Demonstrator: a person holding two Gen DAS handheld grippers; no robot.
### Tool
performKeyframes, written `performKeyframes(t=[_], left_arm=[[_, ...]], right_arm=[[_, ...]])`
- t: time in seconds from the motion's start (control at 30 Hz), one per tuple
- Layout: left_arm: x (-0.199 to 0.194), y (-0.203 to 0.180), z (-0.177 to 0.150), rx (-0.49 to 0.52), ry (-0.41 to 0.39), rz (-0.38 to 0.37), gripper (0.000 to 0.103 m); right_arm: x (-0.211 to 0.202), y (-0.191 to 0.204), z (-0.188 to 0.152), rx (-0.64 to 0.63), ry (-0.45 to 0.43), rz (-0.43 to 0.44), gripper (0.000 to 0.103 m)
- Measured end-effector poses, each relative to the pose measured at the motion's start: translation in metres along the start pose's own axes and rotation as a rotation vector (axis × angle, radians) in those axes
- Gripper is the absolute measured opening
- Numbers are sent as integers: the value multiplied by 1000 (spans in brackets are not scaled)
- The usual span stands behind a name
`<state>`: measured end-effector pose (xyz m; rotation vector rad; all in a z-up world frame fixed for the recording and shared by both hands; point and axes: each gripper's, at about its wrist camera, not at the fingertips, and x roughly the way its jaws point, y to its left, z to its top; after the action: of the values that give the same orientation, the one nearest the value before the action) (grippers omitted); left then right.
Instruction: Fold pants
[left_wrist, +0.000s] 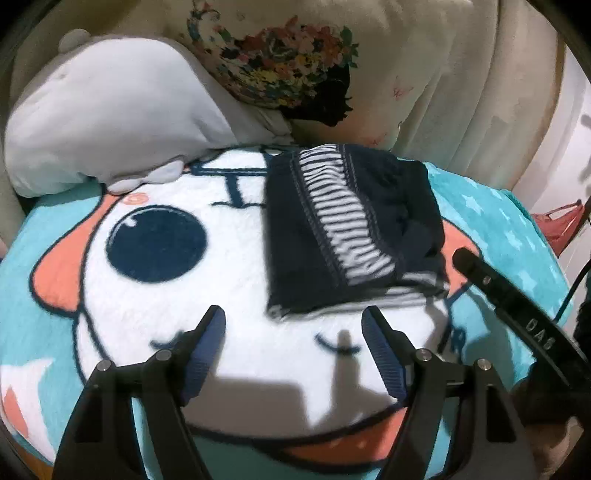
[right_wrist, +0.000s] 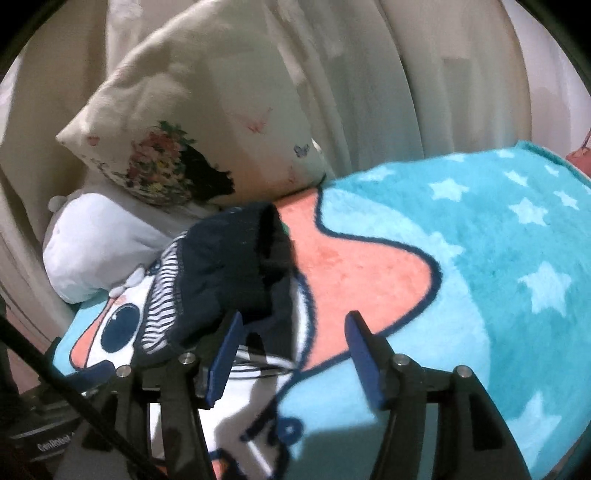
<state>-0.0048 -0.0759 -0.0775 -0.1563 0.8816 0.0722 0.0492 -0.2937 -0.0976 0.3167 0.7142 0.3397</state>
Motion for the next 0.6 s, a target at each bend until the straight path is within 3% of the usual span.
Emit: performKeyframes(t=[0.13,0.27,0.4,0.57,0.6], left_arm=[[-7,8,-30,2,4,9,76],[-21,3,-52,49,-5,67,76],[-39,3,-64,36,-30,76,77],[-73,-3,-74,45,-141,126,79],[-85,-4,-76,46,-185,147,84]], right_arm=[[-16,11,-21,-33,-34,-26,65],[-35,15,-42,-56,6,-61,66],[-53,9,-60,-40,51,-82,66],[-81,12,-74,-69,46,-89,67],[-87,15,-75,-83,38,-90,68]])
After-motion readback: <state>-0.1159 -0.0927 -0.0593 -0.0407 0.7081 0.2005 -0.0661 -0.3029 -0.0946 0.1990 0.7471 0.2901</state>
